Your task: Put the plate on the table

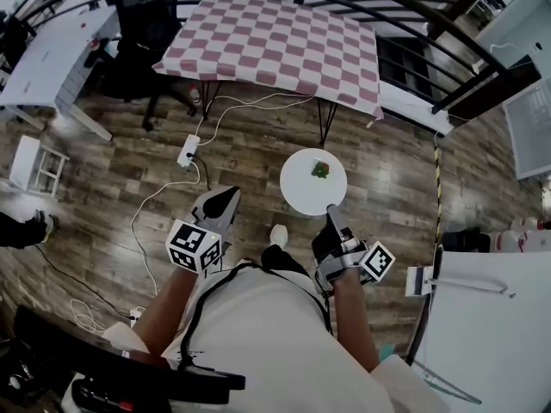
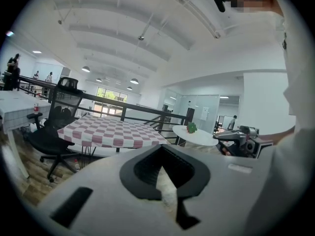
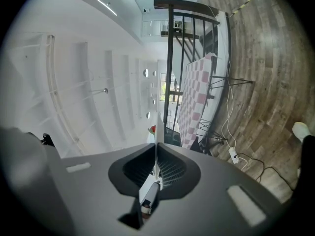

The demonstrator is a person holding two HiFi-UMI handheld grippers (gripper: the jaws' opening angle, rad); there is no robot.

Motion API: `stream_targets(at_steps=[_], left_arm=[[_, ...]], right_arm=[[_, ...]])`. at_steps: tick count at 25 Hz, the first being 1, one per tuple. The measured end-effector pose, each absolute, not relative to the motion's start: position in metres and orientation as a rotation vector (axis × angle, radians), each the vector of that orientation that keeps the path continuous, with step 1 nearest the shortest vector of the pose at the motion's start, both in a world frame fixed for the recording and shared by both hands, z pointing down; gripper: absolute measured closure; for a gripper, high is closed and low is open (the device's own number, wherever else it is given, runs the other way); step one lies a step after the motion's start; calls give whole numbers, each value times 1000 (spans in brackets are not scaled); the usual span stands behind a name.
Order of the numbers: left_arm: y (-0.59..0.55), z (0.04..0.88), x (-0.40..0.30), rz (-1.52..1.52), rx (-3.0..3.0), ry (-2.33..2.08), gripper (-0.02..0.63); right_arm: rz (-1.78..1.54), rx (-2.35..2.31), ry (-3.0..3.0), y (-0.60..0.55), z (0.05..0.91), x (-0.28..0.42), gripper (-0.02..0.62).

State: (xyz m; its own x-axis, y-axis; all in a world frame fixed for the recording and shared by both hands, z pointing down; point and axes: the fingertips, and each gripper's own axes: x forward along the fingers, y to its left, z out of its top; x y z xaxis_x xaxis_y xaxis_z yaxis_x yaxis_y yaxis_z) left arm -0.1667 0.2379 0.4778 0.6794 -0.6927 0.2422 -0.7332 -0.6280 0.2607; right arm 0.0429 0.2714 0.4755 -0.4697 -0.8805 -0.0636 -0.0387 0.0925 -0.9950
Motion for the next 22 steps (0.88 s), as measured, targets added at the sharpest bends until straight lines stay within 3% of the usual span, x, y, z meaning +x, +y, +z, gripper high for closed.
stream_targets(at_steps=[22], left_arm=[[125, 461, -88, 176, 2538, -1207, 605]], right_arm=[[-1512, -872, 1722, 145, 470, 110, 574]])
